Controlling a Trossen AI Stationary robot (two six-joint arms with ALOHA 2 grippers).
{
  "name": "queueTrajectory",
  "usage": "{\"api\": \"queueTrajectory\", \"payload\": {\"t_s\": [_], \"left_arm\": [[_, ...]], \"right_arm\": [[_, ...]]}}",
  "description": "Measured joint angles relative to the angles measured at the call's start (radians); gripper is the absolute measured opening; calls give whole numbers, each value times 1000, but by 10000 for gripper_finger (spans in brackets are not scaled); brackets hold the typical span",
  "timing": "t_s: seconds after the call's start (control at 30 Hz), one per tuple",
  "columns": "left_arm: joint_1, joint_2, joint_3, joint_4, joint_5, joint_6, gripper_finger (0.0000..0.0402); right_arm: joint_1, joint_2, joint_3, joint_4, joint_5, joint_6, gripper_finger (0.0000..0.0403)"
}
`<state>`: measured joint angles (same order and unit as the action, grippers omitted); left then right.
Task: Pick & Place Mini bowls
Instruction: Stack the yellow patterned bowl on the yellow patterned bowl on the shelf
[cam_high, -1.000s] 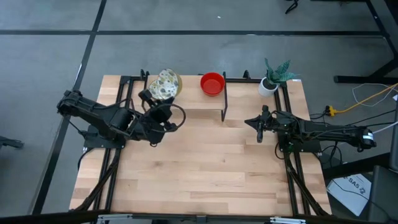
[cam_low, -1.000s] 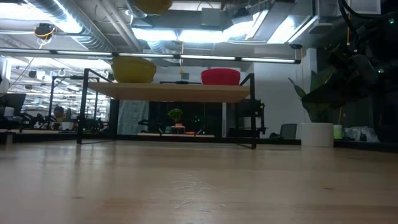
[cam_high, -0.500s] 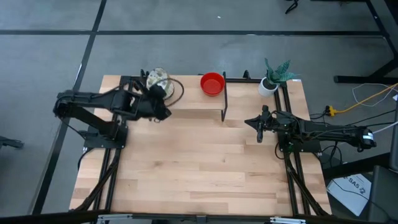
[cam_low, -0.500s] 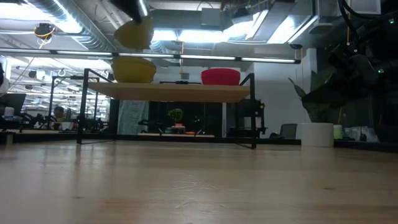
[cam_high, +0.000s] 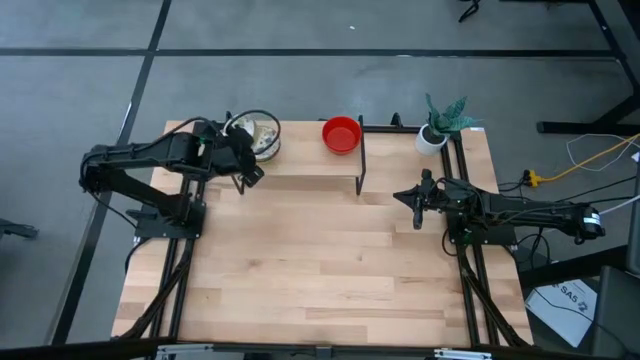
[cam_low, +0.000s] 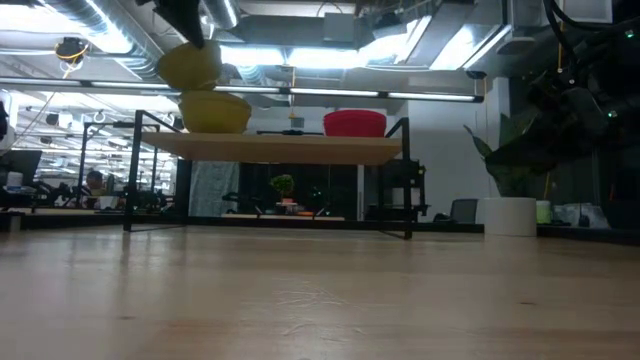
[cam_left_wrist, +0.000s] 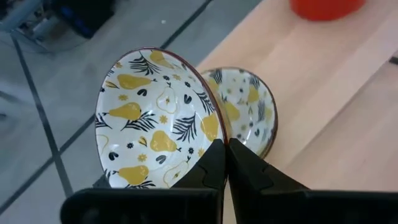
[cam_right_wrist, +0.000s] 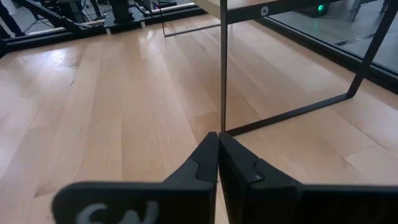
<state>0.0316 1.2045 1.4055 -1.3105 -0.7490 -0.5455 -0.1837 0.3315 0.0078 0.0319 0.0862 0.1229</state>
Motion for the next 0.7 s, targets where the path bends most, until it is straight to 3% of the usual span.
{"api": "queueTrajectory", "payload": {"t_s": [0.47,0.7], "left_arm": [[-4,4,0,180,-151,132,3],[-26,4,0,237,-92,264,3]], "right_arm": [[0,0,0,0,0,0,14],[0,0,0,0,0,0,14]]}}
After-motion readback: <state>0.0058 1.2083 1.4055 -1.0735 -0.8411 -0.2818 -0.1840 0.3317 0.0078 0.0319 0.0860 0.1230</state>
